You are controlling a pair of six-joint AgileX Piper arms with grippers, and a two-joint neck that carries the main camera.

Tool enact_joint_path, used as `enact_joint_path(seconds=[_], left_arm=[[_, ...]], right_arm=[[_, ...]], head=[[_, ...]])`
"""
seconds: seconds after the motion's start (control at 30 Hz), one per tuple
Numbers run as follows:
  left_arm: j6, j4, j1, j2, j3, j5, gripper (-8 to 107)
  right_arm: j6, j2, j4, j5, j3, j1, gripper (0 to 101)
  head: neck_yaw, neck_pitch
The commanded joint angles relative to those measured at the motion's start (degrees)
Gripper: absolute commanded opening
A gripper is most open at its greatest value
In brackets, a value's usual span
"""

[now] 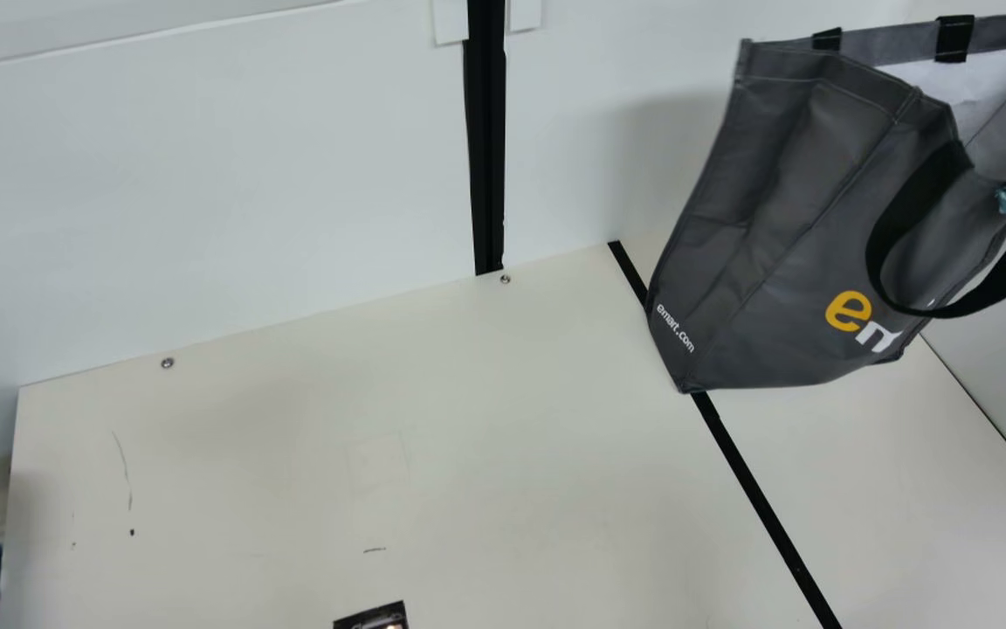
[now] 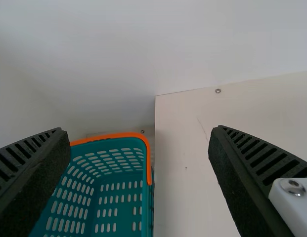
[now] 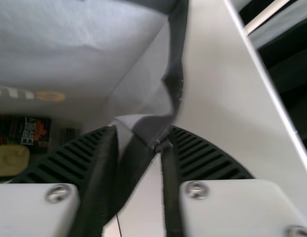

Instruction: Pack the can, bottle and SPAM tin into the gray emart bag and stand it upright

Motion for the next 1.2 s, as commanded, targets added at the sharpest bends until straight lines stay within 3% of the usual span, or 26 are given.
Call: enact_joint_path(seconds=[0.0, 0.4, 0.9, 1.17], left_arm=[[0.0, 0.0, 0.0, 0.0, 0.0, 0.0, 90], [0.0, 0.0, 0.0, 0.0, 0.0, 0.0, 90], [0.0, 0.0, 0.0, 0.0, 0.0, 0.0, 90], [0.0, 0.0, 0.0, 0.0, 0.0, 0.0, 90]], right_arm=[[0.1, 0.0, 0.4, 0.3, -0.6, 0.2, 57], [-1.1, 0.6, 3.5, -0.4, -8.4, 1.9, 95], [-2.8, 4.2, 12.0, 2.5, -19.1, 6.8, 95], [-2.3, 6.4, 16.7, 4.8, -22.1, 10.9, 95]], head=[[-0.1, -1.3], [-0.1, -1.3], [-0.1, -1.3], [-0.1, -1.3]])
